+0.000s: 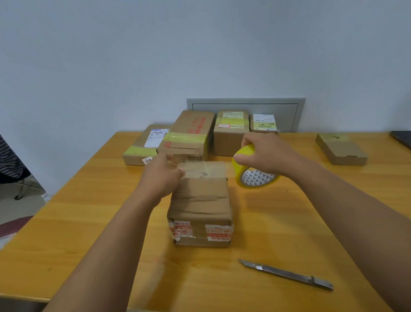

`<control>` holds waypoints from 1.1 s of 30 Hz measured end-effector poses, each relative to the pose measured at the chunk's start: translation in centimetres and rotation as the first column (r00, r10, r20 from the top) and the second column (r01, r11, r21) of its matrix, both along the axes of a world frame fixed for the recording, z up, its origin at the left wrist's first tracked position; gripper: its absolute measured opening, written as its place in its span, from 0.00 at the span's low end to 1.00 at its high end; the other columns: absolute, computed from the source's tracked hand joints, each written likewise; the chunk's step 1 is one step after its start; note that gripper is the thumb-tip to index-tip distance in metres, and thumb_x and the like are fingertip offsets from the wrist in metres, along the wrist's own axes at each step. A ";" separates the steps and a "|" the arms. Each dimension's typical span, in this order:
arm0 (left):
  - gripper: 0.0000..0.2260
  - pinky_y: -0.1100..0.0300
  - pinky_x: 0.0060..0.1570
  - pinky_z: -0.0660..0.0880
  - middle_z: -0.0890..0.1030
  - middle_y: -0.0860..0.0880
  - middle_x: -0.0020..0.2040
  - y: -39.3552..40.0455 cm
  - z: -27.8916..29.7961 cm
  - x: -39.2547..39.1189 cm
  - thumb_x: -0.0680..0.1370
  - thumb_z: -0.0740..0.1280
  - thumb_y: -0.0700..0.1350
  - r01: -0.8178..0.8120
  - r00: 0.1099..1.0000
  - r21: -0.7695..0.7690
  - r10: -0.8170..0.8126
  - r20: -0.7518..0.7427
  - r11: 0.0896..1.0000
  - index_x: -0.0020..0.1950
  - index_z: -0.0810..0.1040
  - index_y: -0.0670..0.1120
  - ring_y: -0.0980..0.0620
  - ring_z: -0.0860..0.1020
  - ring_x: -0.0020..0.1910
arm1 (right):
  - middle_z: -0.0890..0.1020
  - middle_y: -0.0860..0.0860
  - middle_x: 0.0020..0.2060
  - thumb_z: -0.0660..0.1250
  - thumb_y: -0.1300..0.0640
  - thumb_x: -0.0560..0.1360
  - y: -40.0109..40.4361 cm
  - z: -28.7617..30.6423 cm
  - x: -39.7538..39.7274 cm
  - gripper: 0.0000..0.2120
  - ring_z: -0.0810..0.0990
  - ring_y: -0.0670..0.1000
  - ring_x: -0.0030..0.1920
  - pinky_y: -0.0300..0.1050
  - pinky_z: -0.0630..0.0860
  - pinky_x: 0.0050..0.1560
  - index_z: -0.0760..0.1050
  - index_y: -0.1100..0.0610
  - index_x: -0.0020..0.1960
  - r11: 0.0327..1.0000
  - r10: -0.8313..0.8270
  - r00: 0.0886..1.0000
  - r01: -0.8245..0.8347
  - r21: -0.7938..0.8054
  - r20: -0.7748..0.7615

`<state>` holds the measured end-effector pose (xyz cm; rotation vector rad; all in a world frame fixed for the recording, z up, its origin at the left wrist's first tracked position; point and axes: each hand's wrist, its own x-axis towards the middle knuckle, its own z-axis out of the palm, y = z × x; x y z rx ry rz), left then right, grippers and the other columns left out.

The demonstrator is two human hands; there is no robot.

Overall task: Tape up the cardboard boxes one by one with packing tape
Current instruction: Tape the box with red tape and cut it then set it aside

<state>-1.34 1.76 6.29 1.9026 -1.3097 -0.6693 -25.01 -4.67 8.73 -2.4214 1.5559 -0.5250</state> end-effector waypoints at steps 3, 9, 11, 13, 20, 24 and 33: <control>0.22 0.56 0.45 0.71 0.77 0.43 0.63 -0.2 -0.1 0.0 0.79 0.68 0.44 0.000 1.000 0.025 -0.001 0.028 1.000 0.72 0.68 0.45 0.44 0.76 0.59 | 0.77 0.49 0.43 0.67 0.42 0.74 -0.2 -0.1 0.1 0.13 0.75 0.48 0.42 0.42 0.71 0.35 0.71 0.50 0.51 1.000 0.015 1.000 -0.015 0.008 -0.004; 0.22 0.48 0.56 0.77 0.75 0.43 0.64 -0.5 -0.2 0.1 0.78 0.68 0.43 -0.008 0.999 0.056 0.005 0.041 0.998 0.71 0.69 0.45 0.42 0.75 0.61 | 0.77 0.48 0.42 0.68 0.43 0.74 -0.8 -0.8 0.4 0.14 0.76 0.49 0.42 0.48 0.76 0.40 0.72 0.51 0.51 0.999 0.032 0.999 -0.032 0.044 0.008; 0.22 0.49 0.56 0.77 0.74 0.44 0.65 -0.6 -0.3 0.1 0.78 0.68 0.43 -0.011 0.999 0.057 0.008 0.051 0.998 0.71 0.69 0.45 0.43 0.74 0.61 | 0.77 0.48 0.42 0.68 0.43 0.74 -1.0 -1.0 0.4 0.14 0.76 0.49 0.42 0.49 0.78 0.41 0.72 0.51 0.51 0.998 0.033 0.999 -0.034 0.045 0.013; 0.21 0.50 0.55 0.77 0.75 0.44 0.64 -0.6 -0.3 0.2 0.78 0.68 0.43 -0.009 0.998 0.060 0.005 0.064 0.998 0.71 0.71 0.45 0.43 0.74 0.61 | 0.77 0.48 0.42 0.68 0.43 0.73 -1.1 -1.2 0.4 0.13 0.76 0.49 0.43 0.50 0.78 0.42 0.72 0.50 0.50 0.999 0.036 0.999 -0.037 0.040 0.018; 0.18 0.52 0.56 0.74 0.76 0.44 0.63 -0.6 -0.4 0.1 0.80 0.66 0.44 0.029 0.987 0.091 -0.042 0.153 0.995 0.70 0.72 0.45 0.44 0.75 0.61 | 0.77 0.49 0.43 0.68 0.43 0.73 -1.2 -1.5 0.5 0.14 0.76 0.49 0.43 0.49 0.77 0.42 0.72 0.51 0.51 0.998 0.041 0.999 -0.042 0.043 0.025; 0.19 0.50 0.60 0.74 0.76 0.44 0.63 -0.6 -0.5 -0.2 0.80 0.65 0.43 0.040 0.983 0.089 -0.055 0.178 0.995 0.71 0.70 0.45 0.44 0.74 0.62 | 0.77 0.49 0.43 0.68 0.42 0.74 -1.1 -1.8 0.4 0.15 0.77 0.49 0.44 0.50 0.79 0.44 0.73 0.51 0.53 0.998 0.032 0.999 -0.033 0.053 0.028; 0.19 0.52 0.54 0.74 0.77 0.44 0.61 -0.3 -0.6 -0.7 0.80 0.64 0.42 0.033 0.972 0.077 -0.051 0.231 0.996 0.71 0.67 0.47 0.44 0.74 0.59 | 0.76 0.47 0.41 0.66 0.42 0.76 -1.0 -2.7 0.0 0.14 0.74 0.47 0.40 0.43 0.72 0.37 0.71 0.51 0.52 0.998 0.028 0.999 -0.029 0.051 0.034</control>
